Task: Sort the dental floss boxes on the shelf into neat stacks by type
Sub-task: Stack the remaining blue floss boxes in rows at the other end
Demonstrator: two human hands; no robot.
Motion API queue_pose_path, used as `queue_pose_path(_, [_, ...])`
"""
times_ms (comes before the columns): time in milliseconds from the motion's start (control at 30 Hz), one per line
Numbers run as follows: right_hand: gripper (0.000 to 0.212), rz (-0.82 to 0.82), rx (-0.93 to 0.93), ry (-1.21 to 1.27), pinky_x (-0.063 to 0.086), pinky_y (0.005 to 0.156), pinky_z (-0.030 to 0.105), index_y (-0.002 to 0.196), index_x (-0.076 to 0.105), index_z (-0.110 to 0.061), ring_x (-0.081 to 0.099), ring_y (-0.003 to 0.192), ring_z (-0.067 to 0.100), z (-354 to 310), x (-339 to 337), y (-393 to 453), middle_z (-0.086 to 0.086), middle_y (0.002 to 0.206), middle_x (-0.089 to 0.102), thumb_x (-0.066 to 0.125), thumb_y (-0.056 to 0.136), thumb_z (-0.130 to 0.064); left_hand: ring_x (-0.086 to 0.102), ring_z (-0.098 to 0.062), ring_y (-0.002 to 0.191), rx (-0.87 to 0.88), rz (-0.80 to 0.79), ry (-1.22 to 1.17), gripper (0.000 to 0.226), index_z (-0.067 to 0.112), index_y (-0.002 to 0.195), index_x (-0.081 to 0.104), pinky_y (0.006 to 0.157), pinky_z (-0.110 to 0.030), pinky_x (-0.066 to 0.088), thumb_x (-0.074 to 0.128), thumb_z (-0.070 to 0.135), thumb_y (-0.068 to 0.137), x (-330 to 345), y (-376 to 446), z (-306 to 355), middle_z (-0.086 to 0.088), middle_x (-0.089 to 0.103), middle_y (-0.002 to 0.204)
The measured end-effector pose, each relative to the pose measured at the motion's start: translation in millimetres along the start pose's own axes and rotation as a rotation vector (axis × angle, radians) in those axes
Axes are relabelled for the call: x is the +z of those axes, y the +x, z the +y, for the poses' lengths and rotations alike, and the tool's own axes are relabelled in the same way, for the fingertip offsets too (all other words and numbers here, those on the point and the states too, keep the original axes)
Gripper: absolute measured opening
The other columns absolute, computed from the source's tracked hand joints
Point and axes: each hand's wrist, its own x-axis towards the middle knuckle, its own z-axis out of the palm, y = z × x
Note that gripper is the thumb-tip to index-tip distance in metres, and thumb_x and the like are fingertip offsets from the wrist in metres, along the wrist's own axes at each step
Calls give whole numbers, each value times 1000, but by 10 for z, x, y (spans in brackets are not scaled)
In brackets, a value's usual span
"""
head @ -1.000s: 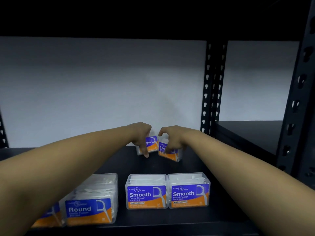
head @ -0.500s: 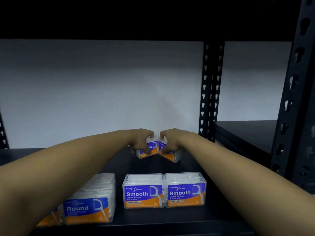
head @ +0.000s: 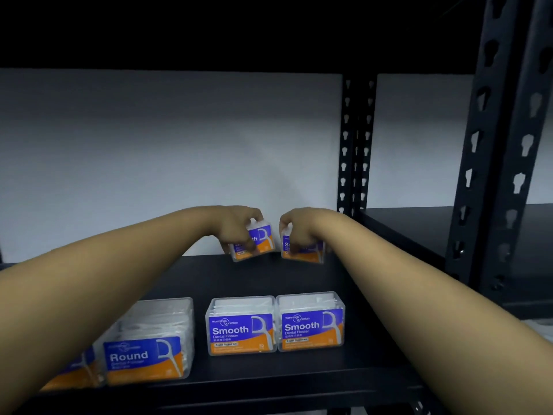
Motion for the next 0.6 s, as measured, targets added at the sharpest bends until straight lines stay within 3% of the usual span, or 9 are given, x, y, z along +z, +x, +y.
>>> queue_pose_path(100, [54, 30, -1, 3, 44, 52, 26, 143, 52, -25, 53, 94, 23, 26, -66, -123, 6, 139, 55, 73, 93, -19, 65, -26, 105, 63, -22, 18, 61, 31, 134, 44, 85, -44, 62, 79, 21, 85, -67, -135, 114, -3, 59, 119])
queue_pose_path(167, [53, 49, 1, 6, 43, 50, 26, 141, 53, -27, 54, 90, 21, 41, -94, -219, 4, 137, 56, 73, 93, -20, 63, -20, 101, 119, 5, 38, 66, 35, 138, 43, 88, -42, 61, 79, 21, 85, -101, -245, 179, 2, 57, 115])
queue_pose_path(267, [55, 66, 14, 7, 44, 50, 25, 141, 52, -30, 53, 83, 18, 91, -125, -388, 1, 124, 54, 75, 92, -23, 60, -10, 90, 193, 40, 78, 64, 38, 134, 44, 83, -30, 58, 80, 23, 83, -118, -418, 245, 10, 57, 108])
queue_pose_path(367, [59, 66, 44, -23, 46, 54, 26, 142, 50, -28, 57, 85, 19, 151, -144, -562, 2, 125, 57, 77, 90, -27, 62, -10, 91, 236, 42, 116, 62, 41, 130, 44, 77, -23, 55, 81, 25, 82, -113, -574, 293, 8, 58, 112])
queue_pose_path(467, [61, 73, 63, -63, 50, 66, 30, 142, 52, -25, 61, 94, 23, 202, -157, -714, 3, 129, 63, 79, 88, -32, 63, -9, 92, 266, 39, 123, 63, 45, 130, 44, 77, -24, 56, 81, 26, 82, -95, -692, 335, 7, 60, 116])
queue_pose_path(600, [58, 60, 80, -88, 54, 57, 29, 139, 57, -20, 63, 77, 20, 262, -164, -895, 6, 122, 65, 80, 88, -32, 64, -11, 94, 269, 21, 103, 65, 45, 134, 42, 80, -27, 59, 79, 24, 84, -32, -749, 364, 7, 60, 120])
